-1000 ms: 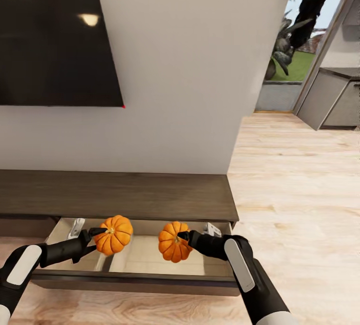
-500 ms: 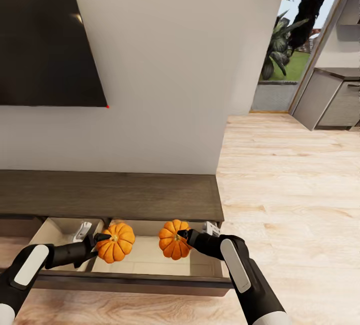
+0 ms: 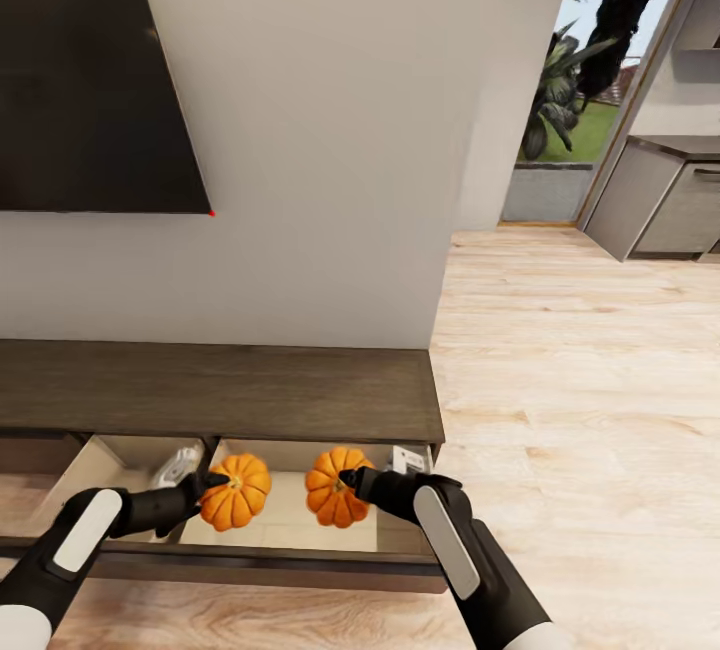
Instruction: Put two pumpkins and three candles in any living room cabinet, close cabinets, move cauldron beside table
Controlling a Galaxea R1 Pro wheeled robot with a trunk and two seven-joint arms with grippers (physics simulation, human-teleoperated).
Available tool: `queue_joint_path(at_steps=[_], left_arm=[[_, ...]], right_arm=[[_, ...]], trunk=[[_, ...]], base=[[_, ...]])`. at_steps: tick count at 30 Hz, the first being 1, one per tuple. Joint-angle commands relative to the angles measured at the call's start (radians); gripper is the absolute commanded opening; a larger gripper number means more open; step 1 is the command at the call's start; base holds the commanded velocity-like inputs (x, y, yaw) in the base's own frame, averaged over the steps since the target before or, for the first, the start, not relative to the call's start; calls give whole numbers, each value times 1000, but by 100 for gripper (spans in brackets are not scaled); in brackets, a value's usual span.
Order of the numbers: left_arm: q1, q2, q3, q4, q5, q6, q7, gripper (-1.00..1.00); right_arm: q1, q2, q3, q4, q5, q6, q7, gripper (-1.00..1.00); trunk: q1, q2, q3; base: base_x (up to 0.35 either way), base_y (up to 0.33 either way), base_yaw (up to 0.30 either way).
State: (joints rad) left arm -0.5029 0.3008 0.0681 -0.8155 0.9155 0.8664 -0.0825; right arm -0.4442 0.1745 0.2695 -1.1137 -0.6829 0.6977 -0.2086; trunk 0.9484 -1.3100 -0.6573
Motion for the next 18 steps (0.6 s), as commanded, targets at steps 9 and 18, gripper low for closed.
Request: queue_joint_path(at_steps=[9,18], left_arm=[[-2,-76,-32,-8,5,-84,166,-100],[-2,-84,-152,-29,5,-192,192,-100]], right_arm=[[-1,0,52,3,14,-28,-3,-100],[-1,0,101,24,84,-112,-3,-100]], trunk=[[0,0,0],[0,0,0]], base=[[0,0,0],[0,0,0]])
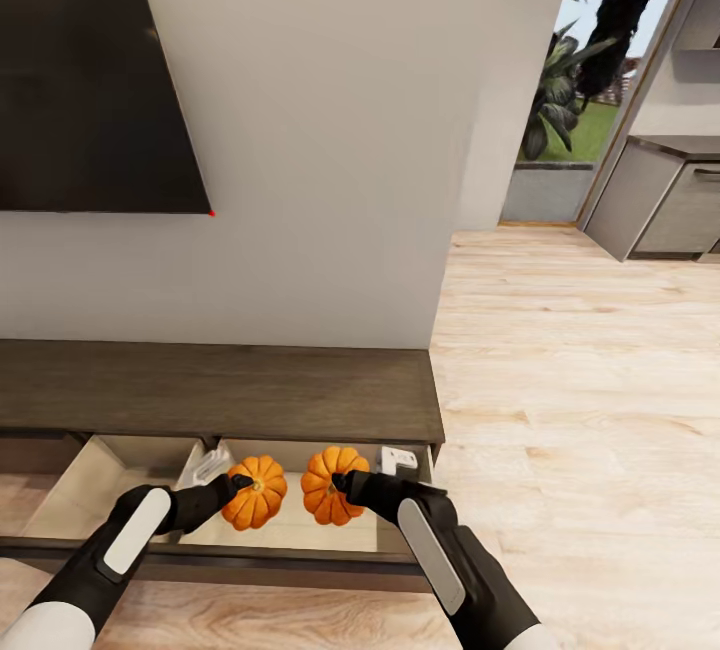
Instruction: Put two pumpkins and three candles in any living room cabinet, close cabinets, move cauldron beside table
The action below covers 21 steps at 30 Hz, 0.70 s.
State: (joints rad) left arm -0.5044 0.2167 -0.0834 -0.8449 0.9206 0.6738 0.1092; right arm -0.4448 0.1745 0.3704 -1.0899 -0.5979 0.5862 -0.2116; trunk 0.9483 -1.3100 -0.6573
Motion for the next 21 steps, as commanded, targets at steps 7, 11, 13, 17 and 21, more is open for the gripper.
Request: queue_joint_path(at_steps=[7,11,13,17,21], left_arm=[[1,1,-3,0,0,-3,0,-100],[0,1,-2,0,0,-3,-1,-100],[1,1,0,0,0,-3,-1,-100],[0,2,2,0,0,-3,-2,-100],[0,4,5,0,0,-3,-3,-100]], right_arm=[[0,0,1,1,1,-2,0,-100],[0,0,1,1,1,-2,1,-100],[0,0,1,1,1,-2,1,-100],[0,0,1,1,1,-2,1,-100],[0,0,1,1,1,-2,1,-100]], trunk=[[0,0,0],[0,0,3],[0,0,4],[0,0,5],[0,0,5]], base=[[0,88,-2],[0,200,-111],[0,63,-118],[5,18,-34],[102,42,-5]])
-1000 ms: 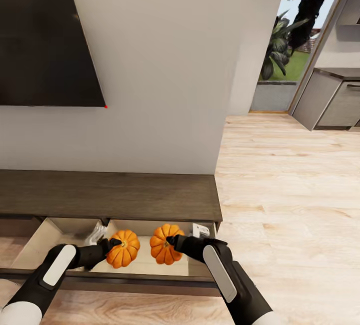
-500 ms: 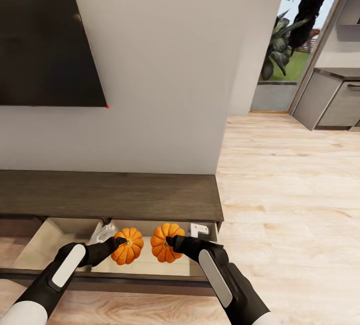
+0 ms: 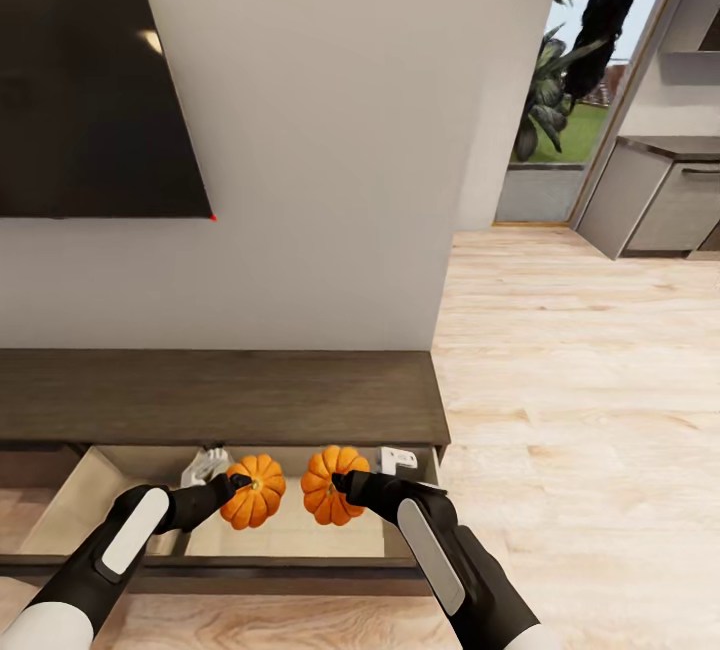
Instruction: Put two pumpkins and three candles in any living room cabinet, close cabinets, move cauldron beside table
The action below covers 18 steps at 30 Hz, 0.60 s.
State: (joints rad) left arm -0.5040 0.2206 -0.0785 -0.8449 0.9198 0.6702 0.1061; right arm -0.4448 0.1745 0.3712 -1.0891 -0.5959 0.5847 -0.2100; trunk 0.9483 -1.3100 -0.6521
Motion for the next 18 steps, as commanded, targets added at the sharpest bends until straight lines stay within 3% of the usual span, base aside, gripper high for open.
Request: queue_joint_path(at_steps=[1,12,18], left_arm=[[0,0,0,0,1,0,0,-100],[0,1,1,0,1,0,0,-100],[0,-1,-2,0,1,0,0,-100]], right_arm=[[0,0,0,0,-1,0,0,-100],[0,0,0,1,-1,-5,0,-100],[0,0,1,48,-1,-35,1,-100]], trunk=[[0,0,0],[0,0,0],[0,0,0]], base=[[51,22,-1],[64,25,0],[5,2,0]])
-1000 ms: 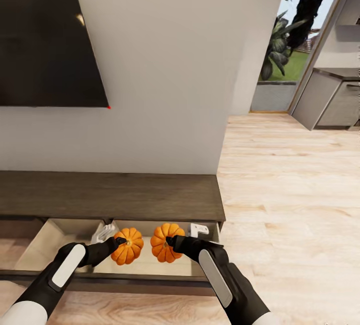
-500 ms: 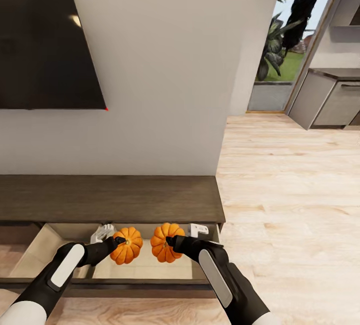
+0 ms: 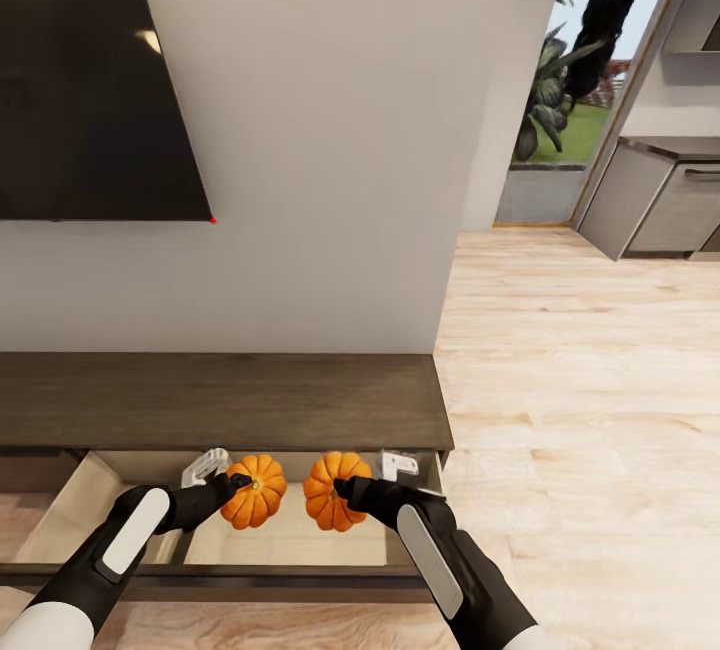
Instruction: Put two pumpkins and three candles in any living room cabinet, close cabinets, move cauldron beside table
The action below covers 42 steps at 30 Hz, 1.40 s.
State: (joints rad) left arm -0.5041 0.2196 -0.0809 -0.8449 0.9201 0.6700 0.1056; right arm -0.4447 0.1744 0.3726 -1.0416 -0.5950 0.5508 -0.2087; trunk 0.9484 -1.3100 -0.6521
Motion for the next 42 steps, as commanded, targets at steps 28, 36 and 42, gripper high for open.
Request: queue_joint_path(at_steps=[28,36,42], left_arm=[[0,-8,-69,1,0,-90,103,-100],[0,-46,-163,1,0,-185,212,-100],[0,-99,-217,1,-1,-222,320,-100]], right_arm=[[-31,0,0,67,1,-38,-38,-100],[-36,0,1,86,-2,-58,-157,-100],[-67,0,3,150,0,-67,-164,-100]], trunk=[[96,-175,-78],[126,-231,-103],[149,-273,-122]], base=[[0,0,0],[0,0,0],[0,0,0]])
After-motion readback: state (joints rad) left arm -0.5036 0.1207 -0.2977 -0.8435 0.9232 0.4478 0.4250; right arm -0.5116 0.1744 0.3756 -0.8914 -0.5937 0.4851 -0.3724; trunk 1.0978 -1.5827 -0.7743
